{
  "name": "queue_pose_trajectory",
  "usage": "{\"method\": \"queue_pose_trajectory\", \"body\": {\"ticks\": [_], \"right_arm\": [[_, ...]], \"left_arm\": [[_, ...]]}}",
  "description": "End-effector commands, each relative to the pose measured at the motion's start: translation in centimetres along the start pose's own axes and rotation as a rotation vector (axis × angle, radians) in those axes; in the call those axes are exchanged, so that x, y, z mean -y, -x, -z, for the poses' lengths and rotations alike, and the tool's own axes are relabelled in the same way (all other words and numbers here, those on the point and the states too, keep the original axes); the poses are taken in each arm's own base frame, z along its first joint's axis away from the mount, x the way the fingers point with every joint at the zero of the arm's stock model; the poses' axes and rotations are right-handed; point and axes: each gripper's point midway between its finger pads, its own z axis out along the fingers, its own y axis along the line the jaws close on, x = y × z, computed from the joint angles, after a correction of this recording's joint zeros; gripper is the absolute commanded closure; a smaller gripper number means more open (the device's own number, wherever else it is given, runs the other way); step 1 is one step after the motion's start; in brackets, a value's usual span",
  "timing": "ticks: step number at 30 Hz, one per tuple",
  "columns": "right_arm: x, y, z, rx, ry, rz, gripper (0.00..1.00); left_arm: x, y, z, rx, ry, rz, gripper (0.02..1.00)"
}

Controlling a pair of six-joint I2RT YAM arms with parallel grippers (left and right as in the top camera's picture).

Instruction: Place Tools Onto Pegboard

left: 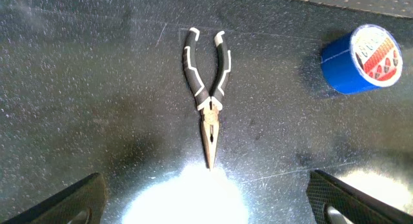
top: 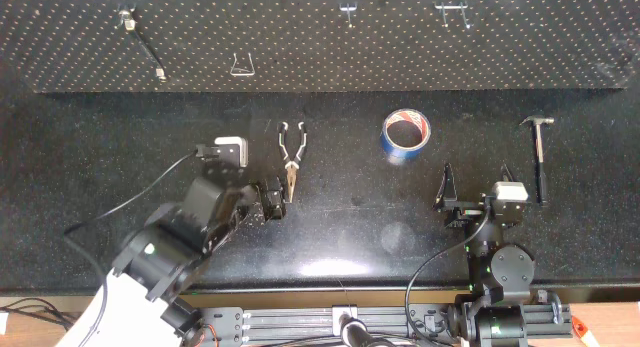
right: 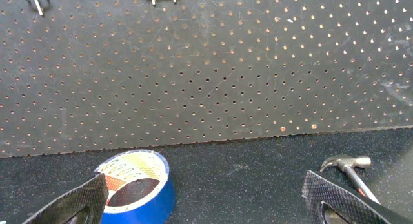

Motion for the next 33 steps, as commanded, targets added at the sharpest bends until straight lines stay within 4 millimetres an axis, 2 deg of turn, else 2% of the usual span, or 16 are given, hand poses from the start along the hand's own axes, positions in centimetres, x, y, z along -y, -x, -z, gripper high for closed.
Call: {"method": "queue_pose_trajectory", "body": {"ticks": [1,4,7,11,16,24,27,33], "right_arm": [[0.1,0.0,0.0,0.003,-0.009,0.008,0.020],[0.1,0.0,0.0,0.003,-0.009,0.008,0.020],[0.1,0.0,0.0,0.003,-0.009,0.008,0.020],[0.1,0.0,0.0,0.003,-0.009,0.008,0.020],[0.1,0.0,0.0,0.003,-0.009,0.008,0.020],[0.1,0.0,0.0,0.003,-0.009,0.008,0.020],[0.1,0.0,0.0,0.003,-0.009,0.008,0.020],[0.1,0.0,0.0,0.003,-0.009,0.008,0.020]], "left_arm": [[2.3,1.6,-0.3,-0.070,-0.006,0.097,0.023],[3.0,2.2,-1.9,-0.065,-0.012,0.095,0.023],[3.0,1.6,-3.8,-0.106,0.011,0.091,0.023],[1.1,0.9,-6.1,-0.129,0.131,0.078,0.023],[-0.4,0.9,-7.5,-0.120,0.221,0.067,0.023],[0.3,2.5,-10.6,-0.047,0.216,0.067,0.023],[0.7,2.9,-11.1,-0.052,0.210,-0.005,0.023],[1.9,5.1,-11.2,-0.078,0.235,-0.129,0.020]]}}
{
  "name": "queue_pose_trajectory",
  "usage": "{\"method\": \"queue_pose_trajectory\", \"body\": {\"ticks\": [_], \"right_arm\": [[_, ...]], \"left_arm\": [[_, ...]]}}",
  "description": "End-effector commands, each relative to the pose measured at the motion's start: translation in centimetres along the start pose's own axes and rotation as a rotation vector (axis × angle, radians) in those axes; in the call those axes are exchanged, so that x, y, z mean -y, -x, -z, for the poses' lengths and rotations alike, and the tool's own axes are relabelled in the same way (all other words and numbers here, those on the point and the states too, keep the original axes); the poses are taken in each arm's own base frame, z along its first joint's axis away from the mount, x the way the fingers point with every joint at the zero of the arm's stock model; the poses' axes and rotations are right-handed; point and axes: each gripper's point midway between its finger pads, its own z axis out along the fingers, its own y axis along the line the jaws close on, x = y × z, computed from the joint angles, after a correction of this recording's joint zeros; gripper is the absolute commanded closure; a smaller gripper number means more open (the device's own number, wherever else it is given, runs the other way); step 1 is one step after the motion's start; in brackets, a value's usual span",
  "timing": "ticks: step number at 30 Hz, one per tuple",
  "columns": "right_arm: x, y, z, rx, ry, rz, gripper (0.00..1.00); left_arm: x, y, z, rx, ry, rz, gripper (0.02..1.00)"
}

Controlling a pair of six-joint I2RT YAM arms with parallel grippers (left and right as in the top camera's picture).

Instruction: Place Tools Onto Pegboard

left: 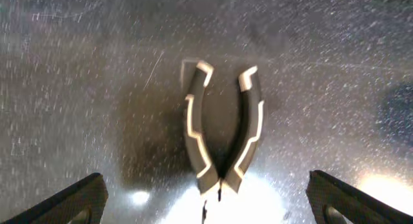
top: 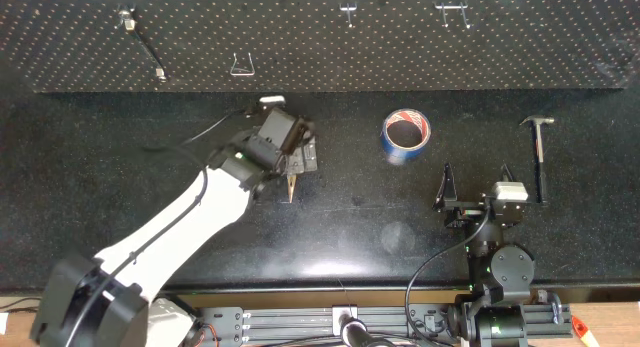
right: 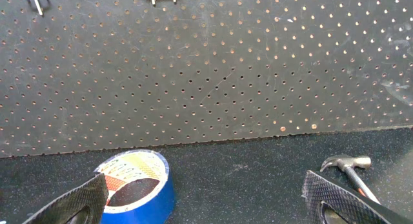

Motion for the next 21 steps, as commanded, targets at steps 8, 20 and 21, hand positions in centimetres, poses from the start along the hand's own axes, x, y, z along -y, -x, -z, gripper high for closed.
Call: {"method": "queue_pose_trajectory", "body": {"ticks": [8,20,21], "right_arm": [[0.1,0.0,0.0,0.003,-0.009,0.008,0.020],[0.1,0.0,0.0,0.003,-0.009,0.008,0.020],[0.1,0.0,0.0,0.003,-0.009,0.008,0.020]], "left_arm": [[1.2,1.5,-1.2,-0.063,0.063,-0.124,0.023],[2.4,0.4,-3.6,-0.111,0.027,-0.032,0.023],[2.5,0.5,-3.7,-0.107,0.024,-0.028,0.023]]}}
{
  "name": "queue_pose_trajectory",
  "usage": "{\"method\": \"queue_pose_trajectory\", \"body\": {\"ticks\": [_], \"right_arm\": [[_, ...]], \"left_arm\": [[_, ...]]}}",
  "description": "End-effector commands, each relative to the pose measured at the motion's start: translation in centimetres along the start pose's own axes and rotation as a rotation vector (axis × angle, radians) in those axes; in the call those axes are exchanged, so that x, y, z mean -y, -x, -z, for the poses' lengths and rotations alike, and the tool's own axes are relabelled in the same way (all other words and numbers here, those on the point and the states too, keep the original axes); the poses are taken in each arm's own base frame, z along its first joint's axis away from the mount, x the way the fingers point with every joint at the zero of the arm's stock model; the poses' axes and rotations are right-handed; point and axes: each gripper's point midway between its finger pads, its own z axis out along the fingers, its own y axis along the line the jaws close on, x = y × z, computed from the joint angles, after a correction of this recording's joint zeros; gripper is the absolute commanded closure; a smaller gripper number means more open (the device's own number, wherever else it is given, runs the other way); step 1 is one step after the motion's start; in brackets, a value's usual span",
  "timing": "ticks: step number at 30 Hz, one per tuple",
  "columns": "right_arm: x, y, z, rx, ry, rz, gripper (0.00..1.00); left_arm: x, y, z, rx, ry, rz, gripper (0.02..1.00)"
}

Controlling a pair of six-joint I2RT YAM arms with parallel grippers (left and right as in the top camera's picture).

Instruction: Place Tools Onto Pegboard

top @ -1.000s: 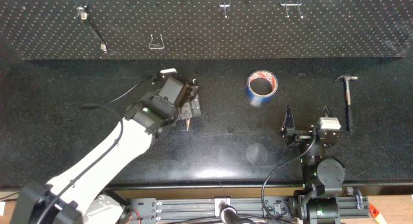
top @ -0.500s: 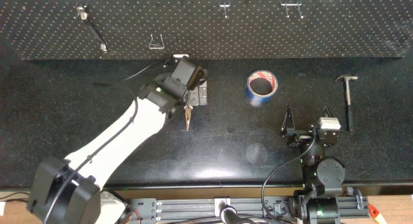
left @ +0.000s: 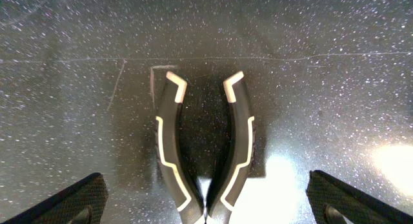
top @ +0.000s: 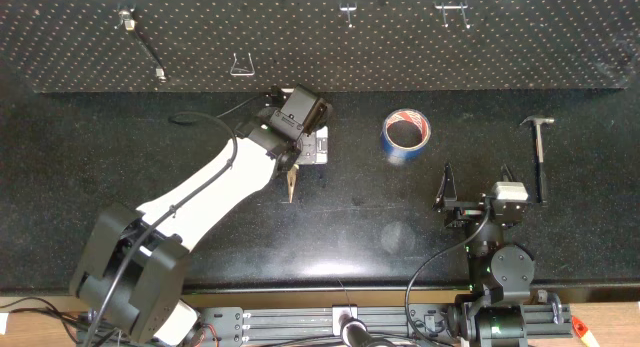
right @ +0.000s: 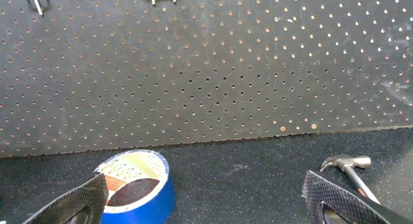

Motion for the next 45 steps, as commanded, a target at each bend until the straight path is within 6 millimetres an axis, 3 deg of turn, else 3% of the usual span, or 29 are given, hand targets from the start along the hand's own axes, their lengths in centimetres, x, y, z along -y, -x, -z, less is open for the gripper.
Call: {"method": "queue_pose_trajectory", "body": {"ticks": [1,10,15,24,45], "right_arm": [[0.1,0.0,0.0,0.004,-0.009,0.008,0.020],[0.1,0.0,0.0,0.004,-0.009,0.008,0.020],[0.1,0.0,0.0,0.004,-0.009,0.008,0.020],[0.1,0.0,0.0,0.004,-0.009,0.008,0.020],[0.1,0.0,0.0,0.004,-0.009,0.008,0.020]], "left_arm": [[0.9,0.6,-0.4,0.012,-0.024,0.062,0.023],[1.3,-0.2,-0.9,-0.041,-0.055,0.107,0.023],[0.1,-0.6,-1.1,-0.076,-0.034,0.125,0.023],[-0.4,-1.4,-2.6,-0.102,0.008,0.064,0.023],[-0.2,0.7,-2.8,-0.008,0.010,-0.015,0.023]]}}
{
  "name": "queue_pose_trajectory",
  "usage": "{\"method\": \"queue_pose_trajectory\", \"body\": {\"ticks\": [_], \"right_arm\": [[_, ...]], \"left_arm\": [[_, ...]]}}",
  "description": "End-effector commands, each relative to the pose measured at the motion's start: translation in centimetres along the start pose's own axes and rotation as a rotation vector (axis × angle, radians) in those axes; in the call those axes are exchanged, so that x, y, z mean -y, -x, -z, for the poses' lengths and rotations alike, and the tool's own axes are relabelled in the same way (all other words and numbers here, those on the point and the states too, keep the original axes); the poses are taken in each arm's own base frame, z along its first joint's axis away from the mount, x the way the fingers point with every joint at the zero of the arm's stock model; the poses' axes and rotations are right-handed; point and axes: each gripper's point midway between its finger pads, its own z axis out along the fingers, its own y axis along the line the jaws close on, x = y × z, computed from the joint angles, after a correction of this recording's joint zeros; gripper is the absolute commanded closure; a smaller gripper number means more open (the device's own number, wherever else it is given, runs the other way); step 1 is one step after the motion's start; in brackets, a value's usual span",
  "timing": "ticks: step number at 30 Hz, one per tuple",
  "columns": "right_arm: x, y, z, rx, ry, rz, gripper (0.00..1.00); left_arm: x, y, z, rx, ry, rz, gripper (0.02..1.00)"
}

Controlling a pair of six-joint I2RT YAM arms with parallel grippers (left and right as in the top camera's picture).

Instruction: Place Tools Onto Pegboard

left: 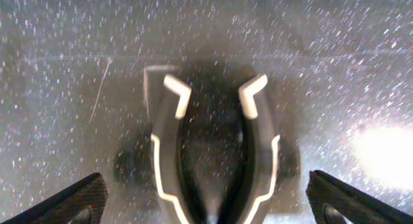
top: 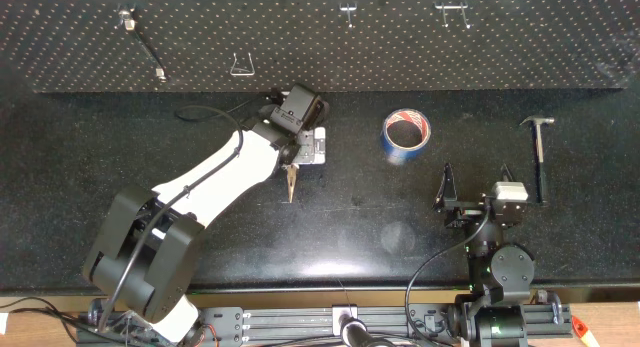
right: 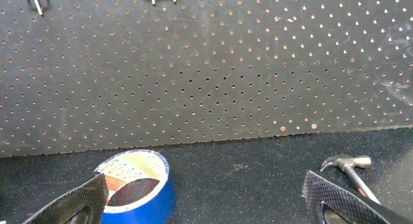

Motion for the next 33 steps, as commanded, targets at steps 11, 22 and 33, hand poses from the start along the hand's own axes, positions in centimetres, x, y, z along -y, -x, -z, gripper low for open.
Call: {"method": "queue_pose_trajectory", "body": {"ticks": [11,22,33], "right_arm": [[0.1,0.0,0.0,0.004,-0.009,0.008,0.020],[0.1,0.0,0.0,0.004,-0.009,0.008,0.020],[0.1,0.0,0.0,0.004,-0.009,0.008,0.020]], "left_arm": [[-0.3,1.9,-0.1,0.056,0.005,0.014,0.023],[0.2,1.2,-1.1,0.019,-0.016,0.009,0.023],[0.6,1.1,-1.1,0.013,-0.034,0.009,0.023]]}}
